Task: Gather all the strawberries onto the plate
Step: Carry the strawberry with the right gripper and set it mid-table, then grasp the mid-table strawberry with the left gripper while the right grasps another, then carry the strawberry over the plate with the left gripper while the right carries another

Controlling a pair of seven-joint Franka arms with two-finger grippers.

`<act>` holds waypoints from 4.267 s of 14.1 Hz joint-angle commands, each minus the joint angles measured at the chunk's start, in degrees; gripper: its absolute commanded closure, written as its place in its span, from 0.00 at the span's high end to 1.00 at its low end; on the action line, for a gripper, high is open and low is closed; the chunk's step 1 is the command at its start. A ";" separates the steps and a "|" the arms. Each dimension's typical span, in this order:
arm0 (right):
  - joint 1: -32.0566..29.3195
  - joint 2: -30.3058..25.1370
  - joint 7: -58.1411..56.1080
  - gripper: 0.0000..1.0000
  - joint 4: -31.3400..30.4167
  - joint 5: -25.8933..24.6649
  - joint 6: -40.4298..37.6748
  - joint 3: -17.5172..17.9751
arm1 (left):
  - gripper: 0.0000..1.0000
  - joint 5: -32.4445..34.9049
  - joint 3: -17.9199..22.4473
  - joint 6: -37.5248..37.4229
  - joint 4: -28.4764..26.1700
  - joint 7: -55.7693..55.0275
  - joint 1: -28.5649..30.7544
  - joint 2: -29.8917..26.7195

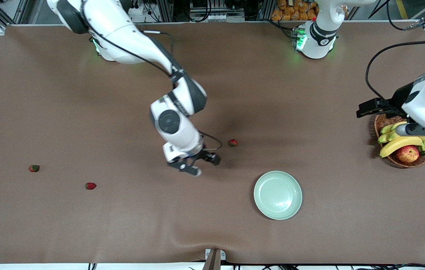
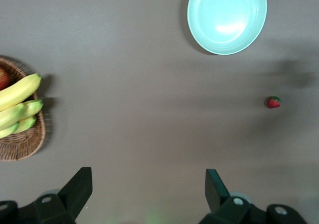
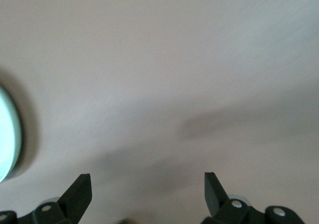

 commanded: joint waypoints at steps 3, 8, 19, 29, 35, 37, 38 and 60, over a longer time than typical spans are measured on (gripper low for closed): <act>-10.79 -2.91 -11.19 1.00 -1.48 -0.70 -10.24 -2.66 | 1.00 -1.04 0.23 4.76 0.78 -4.31 -5.66 4.78; -19.58 -1.33 -14.18 1.00 -1.56 -9.74 -10.07 -3.01 | 1.00 -1.12 0.23 11.17 0.78 -13.27 -13.31 9.26; -29.53 -0.54 -39.41 1.00 -10.44 -11.07 0.82 -2.84 | 1.00 -0.95 0.23 26.91 1.04 -24.28 -27.12 23.50; -29.80 1.31 -39.32 1.00 -12.99 -10.90 6.45 -2.75 | 0.97 -1.12 -0.21 34.29 0.86 -24.81 -32.57 31.06; -30.50 1.31 -39.23 0.85 -12.81 -10.90 6.45 -2.75 | 0.86 -1.21 -0.56 37.46 0.78 -25.25 -33.53 33.96; -30.76 1.22 -39.15 0.62 -12.73 -10.90 6.54 -2.75 | 0.83 -1.30 -0.65 39.04 0.60 -25.42 -34.14 35.19; -30.76 1.22 -38.97 0.46 -12.73 -10.90 6.54 -2.75 | 0.79 -2.08 -0.65 39.66 0.51 -26.73 -34.59 35.46; -18.90 -10.47 -28.00 0.08 -11.50 -2.82 -4.01 1.82 | 0.03 -0.60 0.49 35.64 -0.02 -25.18 -34.07 33.45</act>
